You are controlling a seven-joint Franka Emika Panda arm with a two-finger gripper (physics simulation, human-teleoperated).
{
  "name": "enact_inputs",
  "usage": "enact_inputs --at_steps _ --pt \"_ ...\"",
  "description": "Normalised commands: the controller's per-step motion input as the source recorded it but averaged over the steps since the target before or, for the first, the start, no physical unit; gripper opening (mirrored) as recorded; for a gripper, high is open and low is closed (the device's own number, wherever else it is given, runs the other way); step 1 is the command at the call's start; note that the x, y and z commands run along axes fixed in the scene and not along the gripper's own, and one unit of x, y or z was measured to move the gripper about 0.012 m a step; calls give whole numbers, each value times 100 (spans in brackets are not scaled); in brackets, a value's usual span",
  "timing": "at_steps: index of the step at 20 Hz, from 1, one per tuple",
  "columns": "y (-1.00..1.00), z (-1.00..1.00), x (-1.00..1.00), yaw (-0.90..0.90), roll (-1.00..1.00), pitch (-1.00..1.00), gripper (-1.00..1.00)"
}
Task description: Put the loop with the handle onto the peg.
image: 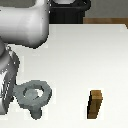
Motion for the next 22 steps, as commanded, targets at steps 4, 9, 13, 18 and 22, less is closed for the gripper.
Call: enact_inputs --at_steps 4,9,13,18,22 --pt "0 0 0 0 0 0 100" --pt "0 0 0 0 0 0 100" --pt "0 0 0 0 0 0 100" --pt "0 0 0 0 0 0 100" --pt "0 0 0 0 0 0 100"
